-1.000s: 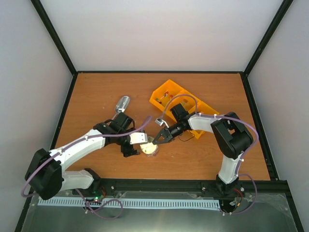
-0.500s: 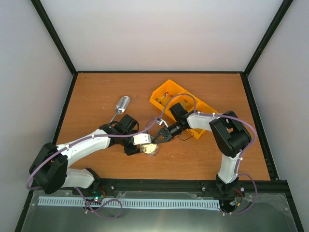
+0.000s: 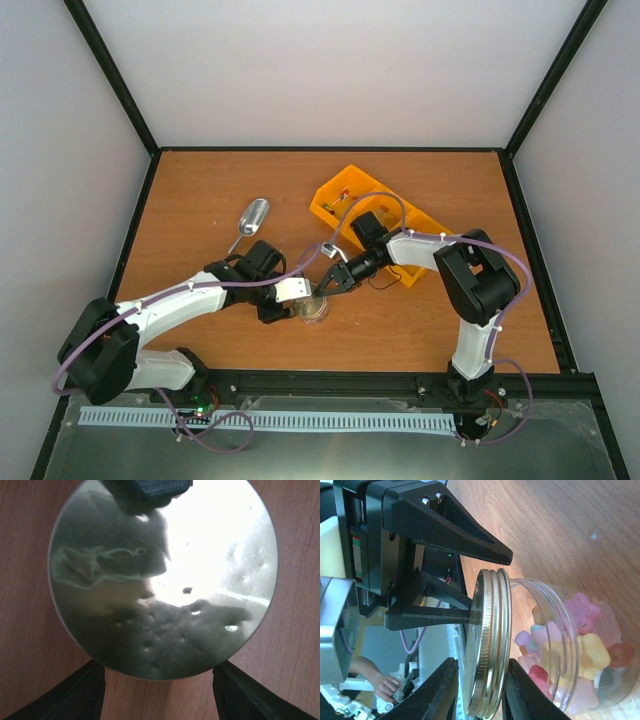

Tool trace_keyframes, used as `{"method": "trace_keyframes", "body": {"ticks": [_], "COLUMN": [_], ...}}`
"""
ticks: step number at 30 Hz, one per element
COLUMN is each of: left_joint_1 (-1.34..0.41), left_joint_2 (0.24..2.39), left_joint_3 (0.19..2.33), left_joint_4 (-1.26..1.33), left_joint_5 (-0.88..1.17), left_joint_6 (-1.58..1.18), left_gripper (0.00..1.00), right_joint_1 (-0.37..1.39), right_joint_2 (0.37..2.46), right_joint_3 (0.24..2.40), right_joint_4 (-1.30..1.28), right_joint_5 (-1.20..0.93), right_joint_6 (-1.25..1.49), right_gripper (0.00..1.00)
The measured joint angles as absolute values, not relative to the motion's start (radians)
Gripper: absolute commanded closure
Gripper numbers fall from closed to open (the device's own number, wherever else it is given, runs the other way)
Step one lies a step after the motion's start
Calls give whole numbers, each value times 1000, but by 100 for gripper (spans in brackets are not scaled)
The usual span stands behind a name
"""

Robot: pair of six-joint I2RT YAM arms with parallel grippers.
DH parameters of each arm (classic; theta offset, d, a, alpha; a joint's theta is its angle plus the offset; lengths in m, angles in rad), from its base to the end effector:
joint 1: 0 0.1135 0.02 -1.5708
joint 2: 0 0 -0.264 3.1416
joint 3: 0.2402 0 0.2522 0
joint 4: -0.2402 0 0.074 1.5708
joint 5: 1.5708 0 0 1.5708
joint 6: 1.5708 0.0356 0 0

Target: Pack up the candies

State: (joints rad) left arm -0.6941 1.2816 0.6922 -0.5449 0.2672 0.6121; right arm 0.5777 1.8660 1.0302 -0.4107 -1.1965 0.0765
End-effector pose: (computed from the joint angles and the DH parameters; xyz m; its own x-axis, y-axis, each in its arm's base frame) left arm 0.1688 -0.1528 0.1821 -0.1663 0.8594 -0.4835 0.9754 0.2152 0.0471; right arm 0.2611 0.2098 0.1421 -0.8260 -0.5051 -0.2503 -0.3861 0.1835 0.9040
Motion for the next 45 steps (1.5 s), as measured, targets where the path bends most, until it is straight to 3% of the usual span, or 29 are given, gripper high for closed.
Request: {"method": "trace_keyframes", "body": {"ticks": [11, 26, 30, 35, 40, 45], "left_joint_1": [-694, -694, -694, -694, -694, -694], "left_joint_2": [1280, 1280, 1280, 1280, 1281, 1285], "left_joint_3": [692, 692, 692, 692, 693, 693], "left_joint_4": [-522, -521, -521, -521, -521, -521], "left_joint_5": [280, 285, 286, 291, 296, 298], "left_joint_6": [574, 567, 559, 553, 553, 553], "left_gripper": [44, 46, 46, 46, 47, 48], "right_joint_1": [578, 578, 578, 578, 583, 596], "right_joint_2": [1848, 1818, 1787, 1755, 1759, 1805], "right_joint_3": [1063, 1120, 1124, 1123, 1111, 1111], "right_joint_4": [-448, -535, -556, -562, -583, -603], "right_joint_5": [-1137, -982, -911, -852, -852, -852], "right_joint_6": [46, -7, -33, -68, -102, -139], "right_gripper": [55, 51, 37, 44, 42, 52]}}
